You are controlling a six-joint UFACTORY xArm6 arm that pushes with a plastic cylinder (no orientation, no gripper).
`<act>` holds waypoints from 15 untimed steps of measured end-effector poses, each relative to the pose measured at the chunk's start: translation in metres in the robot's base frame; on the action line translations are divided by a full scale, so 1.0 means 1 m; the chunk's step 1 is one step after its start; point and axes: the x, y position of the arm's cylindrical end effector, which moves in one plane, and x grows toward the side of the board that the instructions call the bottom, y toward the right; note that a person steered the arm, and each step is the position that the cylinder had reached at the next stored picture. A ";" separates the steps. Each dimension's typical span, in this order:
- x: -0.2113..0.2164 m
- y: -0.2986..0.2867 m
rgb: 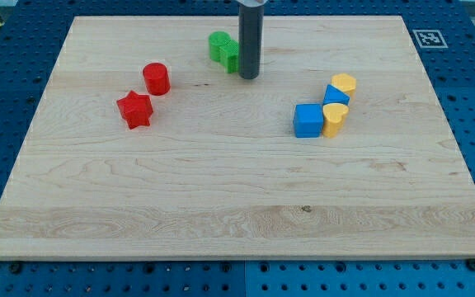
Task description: Slide the red circle into the red star
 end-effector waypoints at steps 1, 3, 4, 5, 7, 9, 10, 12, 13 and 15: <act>0.000 -0.052; -0.006 -0.121; -0.006 -0.139; 0.001 -0.151; 0.018 -0.135; 0.021 -0.028; 0.021 0.019; 0.021 0.088; 0.019 0.124; 0.019 0.232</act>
